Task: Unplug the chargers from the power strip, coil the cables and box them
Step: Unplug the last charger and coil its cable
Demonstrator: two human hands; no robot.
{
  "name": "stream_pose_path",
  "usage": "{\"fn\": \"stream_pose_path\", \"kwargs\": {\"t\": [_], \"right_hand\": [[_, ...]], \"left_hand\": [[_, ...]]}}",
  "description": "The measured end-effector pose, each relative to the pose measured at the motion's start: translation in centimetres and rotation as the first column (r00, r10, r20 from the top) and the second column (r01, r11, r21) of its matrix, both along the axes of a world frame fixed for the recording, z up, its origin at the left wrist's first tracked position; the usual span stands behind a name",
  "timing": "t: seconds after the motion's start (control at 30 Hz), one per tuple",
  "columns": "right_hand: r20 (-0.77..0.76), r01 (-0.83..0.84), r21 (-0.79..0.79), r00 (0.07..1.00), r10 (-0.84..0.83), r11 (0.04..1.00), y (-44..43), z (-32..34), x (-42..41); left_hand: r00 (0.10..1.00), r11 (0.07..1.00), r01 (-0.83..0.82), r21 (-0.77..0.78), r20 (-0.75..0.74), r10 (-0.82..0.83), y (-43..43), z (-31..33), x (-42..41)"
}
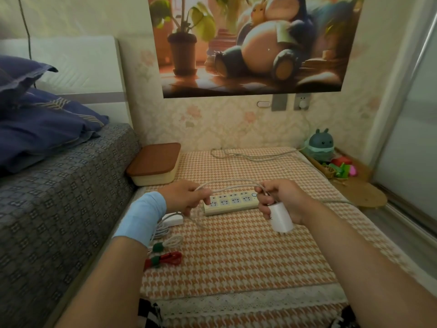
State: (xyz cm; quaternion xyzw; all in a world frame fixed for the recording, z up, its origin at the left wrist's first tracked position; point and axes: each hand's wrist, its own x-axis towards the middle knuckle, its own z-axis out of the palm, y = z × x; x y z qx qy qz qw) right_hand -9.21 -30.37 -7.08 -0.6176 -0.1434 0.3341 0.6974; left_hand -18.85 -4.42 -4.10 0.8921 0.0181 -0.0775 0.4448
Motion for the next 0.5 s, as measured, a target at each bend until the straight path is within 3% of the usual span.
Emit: {"fn": "stream_pose_path", "kwargs": {"t": [0.07,0.13,0.2,0.27,0.37,0.5], "right_hand": [[-0.043,0.008,0.023,0.999,-0.007,1.0,-0.5,0.2,0.3],[-0.022,-0.036,0.019,0.999,0.036,0.999,-0.7,0.3,0.3],[0.052,-0.079,-0.029,0.995,0.081,0.996,-0.6,0.2,0.2],[0.113,-0.092,-0.065,0.989,0.099,0.994,0.1,0.1,-0.1],[0.187,-0.112,-0.081,0.974,0.125,0.99,1.7,0.2,-1.0],[0.308,-0.118,-0.177,0.936,0.169,0.977,3.2,0.8,-1.9]], "left_hand": [[0.998,0.991,0.058,-0.117,-0.009,-0.059,0.0,0.5,-0.5],[0.997,0.923,0.071,-0.378,0.013,-0.072,-0.1,1.2,-0.9],[0.998,0.755,0.055,-0.654,0.034,-0.044,-0.2,1.5,-0.7],[1.0,0.572,0.031,-0.819,0.027,-0.016,-0.4,1.4,-0.1],[1.0,0.359,-0.016,-0.933,-0.007,0.025,-1.3,1.2,1.0],[0.991,0.269,-0.042,-0.962,-0.007,0.131,-2.6,0.7,2.1]]}}
